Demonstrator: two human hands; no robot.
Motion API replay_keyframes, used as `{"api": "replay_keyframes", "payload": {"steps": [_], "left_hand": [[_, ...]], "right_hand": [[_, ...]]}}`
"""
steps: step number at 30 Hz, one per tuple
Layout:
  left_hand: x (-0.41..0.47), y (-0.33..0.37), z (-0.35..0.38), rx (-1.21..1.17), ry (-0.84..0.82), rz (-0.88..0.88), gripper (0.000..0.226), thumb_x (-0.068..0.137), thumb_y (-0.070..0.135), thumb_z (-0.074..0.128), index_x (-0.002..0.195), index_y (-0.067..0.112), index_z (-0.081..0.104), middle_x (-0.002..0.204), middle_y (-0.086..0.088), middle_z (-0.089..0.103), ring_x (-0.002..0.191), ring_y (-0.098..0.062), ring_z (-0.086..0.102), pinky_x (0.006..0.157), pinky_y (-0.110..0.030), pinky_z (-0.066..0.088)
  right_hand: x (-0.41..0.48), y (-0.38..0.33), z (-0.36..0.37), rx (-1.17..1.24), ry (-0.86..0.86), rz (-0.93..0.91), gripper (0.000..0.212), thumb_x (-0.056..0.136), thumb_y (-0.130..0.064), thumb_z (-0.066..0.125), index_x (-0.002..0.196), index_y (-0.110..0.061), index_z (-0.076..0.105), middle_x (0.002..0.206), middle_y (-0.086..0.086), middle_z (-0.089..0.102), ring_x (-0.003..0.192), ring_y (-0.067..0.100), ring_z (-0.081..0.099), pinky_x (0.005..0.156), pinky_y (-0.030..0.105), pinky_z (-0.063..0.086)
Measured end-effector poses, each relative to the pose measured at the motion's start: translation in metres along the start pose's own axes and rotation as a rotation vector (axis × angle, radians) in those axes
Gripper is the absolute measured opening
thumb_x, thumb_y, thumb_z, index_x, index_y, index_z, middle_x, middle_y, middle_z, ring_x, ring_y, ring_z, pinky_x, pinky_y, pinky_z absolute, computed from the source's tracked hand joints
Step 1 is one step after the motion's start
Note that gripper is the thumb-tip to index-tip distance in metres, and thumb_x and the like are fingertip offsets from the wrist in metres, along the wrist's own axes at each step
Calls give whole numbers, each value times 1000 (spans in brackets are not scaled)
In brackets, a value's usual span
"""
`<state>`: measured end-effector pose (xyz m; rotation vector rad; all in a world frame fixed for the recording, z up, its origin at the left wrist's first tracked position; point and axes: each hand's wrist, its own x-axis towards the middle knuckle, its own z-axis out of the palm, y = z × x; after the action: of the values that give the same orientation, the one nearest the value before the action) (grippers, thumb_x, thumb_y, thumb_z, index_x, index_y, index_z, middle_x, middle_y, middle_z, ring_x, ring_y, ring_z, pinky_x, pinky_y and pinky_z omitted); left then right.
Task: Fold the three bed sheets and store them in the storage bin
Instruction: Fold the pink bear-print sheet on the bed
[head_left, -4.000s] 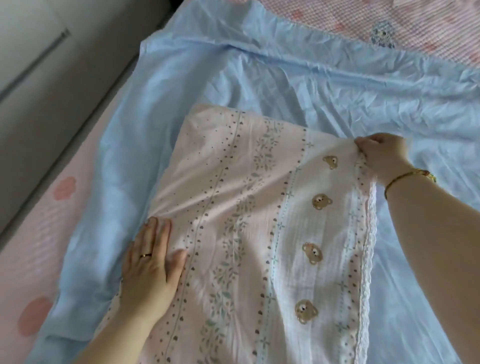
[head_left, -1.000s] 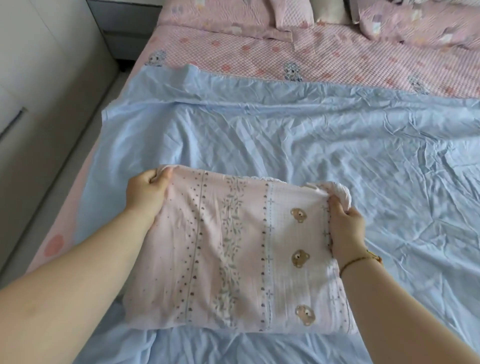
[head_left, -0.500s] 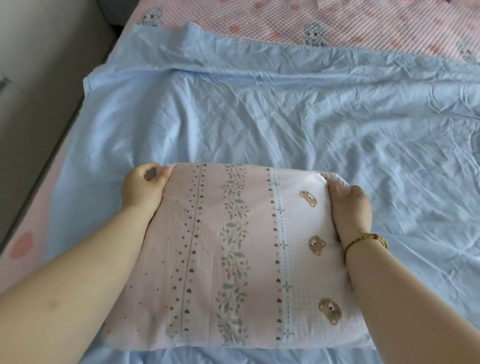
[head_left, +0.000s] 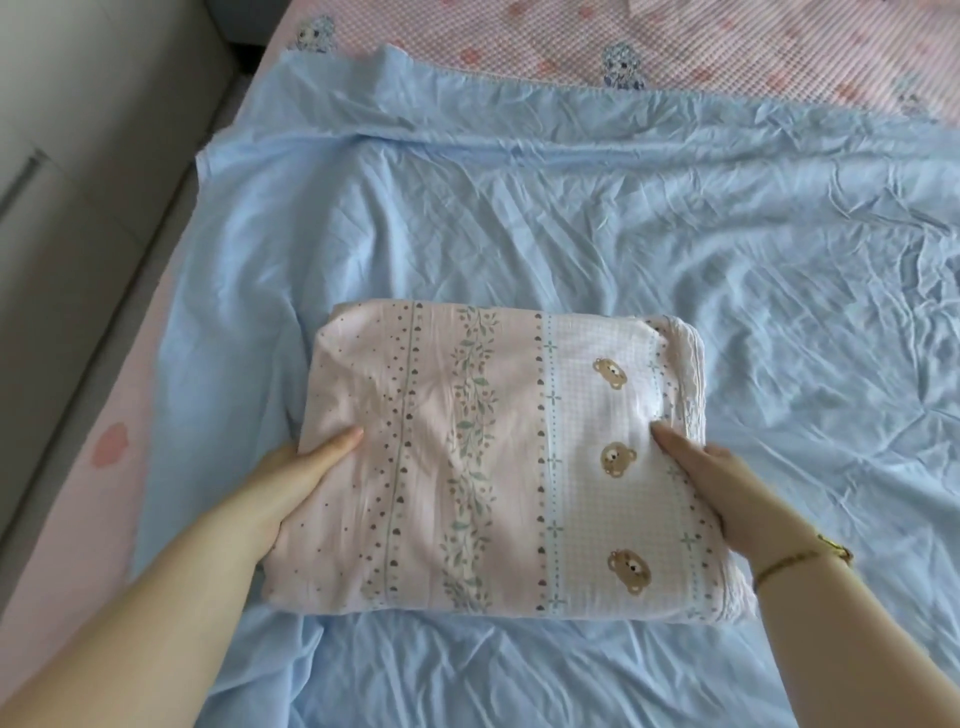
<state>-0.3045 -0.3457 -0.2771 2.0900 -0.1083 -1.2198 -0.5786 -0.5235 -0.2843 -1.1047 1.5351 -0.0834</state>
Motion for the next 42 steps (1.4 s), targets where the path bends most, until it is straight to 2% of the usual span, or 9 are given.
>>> {"api": "replay_keyframes", "payload": {"steps": [5, 9, 12, 17, 23, 31, 38, 40, 42], "left_hand": [[-26, 10, -12, -70, -70, -54, 59, 78, 38, 65, 125, 4, 53, 119, -19, 60, 108, -32, 56, 102, -40, 39], [-56, 17, -20, -150, -76, -26, 46, 79, 32, 66, 116, 6, 58, 102, -16, 65, 98, -30, 59, 98, -39, 41], [-81, 29, -23, -196, -102, 27, 43, 75, 31, 67, 112, 8, 61, 102, -15, 66, 98, -28, 61, 102, -41, 40], [-133, 47, -29, -230, -159, 155, 19, 80, 23, 64, 92, 9, 65, 61, -3, 71, 63, -21, 68, 76, -33, 48], [-209, 66, -8, -200, -175, 386, 28, 80, 18, 67, 106, 11, 57, 80, -4, 60, 71, -13, 56, 81, -26, 40], [-311, 48, 32, -53, -535, 532, 10, 83, 17, 65, 89, 11, 59, 71, -5, 61, 66, -19, 57, 57, -26, 42], [-387, -14, 101, 212, -805, 552, 23, 80, 21, 67, 97, 7, 61, 82, -11, 63, 77, -29, 60, 78, -40, 50], [-418, -41, 125, 276, -885, 539, 32, 79, 22, 67, 106, 6, 60, 93, -15, 64, 87, -32, 60, 90, -47, 47], [-449, -74, 151, 347, -969, 556, 31, 81, 18, 65, 108, 4, 61, 88, -15, 67, 83, -31, 60, 86, -44, 47]], "right_hand": [[-37, -8, -2, 188, -85, 76, 38, 83, -44, 58, 87, -7, 63, 80, 10, 68, 72, 23, 65, 59, 30, 51], [-75, -13, -19, 306, -79, 32, 34, 87, -43, 54, 89, -11, 62, 71, 6, 69, 56, 18, 66, 44, 22, 53], [-103, -19, -37, 361, -75, -40, 33, 88, -40, 54, 96, -9, 63, 67, 4, 71, 56, 16, 68, 48, 23, 54], [-166, -18, -69, 442, -30, -204, 17, 88, -27, 56, 99, -13, 58, 76, 5, 70, 58, 14, 68, 50, 24, 55], [-263, 8, -92, 513, 179, -277, 12, 87, -26, 59, 90, -13, 57, 61, 1, 69, 49, 13, 66, 45, 22, 53], [-406, 115, -109, 679, 561, -264, 29, 83, -27, 64, 106, -11, 56, 88, 9, 66, 75, 24, 64, 70, 35, 56], [-515, 244, -102, 882, 803, -199, 13, 84, -27, 62, 93, -19, 56, 78, 3, 65, 65, 17, 64, 47, 22, 53], [-543, 291, -101, 932, 851, -158, 11, 84, -29, 62, 90, -21, 56, 84, 5, 65, 72, 20, 64, 55, 28, 53], [-570, 339, -101, 996, 885, -112, 13, 84, -30, 61, 92, -22, 57, 91, 7, 66, 80, 23, 65, 62, 33, 52]]}}
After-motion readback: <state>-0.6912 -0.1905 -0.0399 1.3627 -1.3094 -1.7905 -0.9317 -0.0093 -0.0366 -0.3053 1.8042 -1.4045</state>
